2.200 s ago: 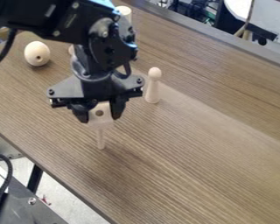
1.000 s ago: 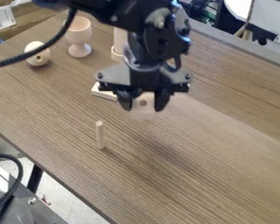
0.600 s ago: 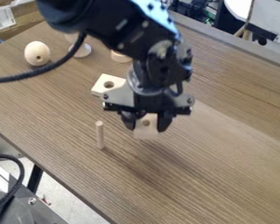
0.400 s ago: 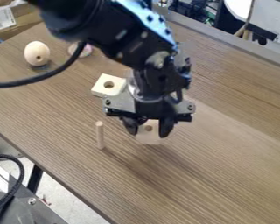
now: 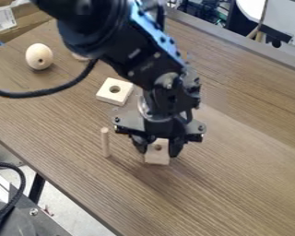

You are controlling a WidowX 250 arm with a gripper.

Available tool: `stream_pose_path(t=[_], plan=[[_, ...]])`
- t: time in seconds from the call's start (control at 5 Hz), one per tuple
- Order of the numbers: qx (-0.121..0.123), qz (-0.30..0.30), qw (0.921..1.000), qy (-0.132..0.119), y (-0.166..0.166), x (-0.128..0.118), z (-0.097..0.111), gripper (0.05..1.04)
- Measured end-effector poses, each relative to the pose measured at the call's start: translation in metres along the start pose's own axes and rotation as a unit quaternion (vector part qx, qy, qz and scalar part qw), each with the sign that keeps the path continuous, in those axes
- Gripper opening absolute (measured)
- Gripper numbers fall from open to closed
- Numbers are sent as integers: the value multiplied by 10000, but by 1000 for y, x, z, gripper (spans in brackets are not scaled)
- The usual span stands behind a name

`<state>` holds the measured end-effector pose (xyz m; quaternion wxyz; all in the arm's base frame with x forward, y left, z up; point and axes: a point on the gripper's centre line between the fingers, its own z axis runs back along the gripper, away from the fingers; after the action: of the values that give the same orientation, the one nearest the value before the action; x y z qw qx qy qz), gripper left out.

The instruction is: Remove the cube with the hole from the small pole and put it to the right

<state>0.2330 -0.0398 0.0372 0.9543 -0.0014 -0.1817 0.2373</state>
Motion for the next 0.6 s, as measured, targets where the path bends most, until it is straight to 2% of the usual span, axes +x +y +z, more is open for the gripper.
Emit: stream_pose_path(t=[0.2,0.4,0.6], plan=[[-19,3,10000,60,1,-1,-3,594],[79,-118,9999,28,3,4,3,895],[2,-134,9989,-445,1,22,30,1002]])
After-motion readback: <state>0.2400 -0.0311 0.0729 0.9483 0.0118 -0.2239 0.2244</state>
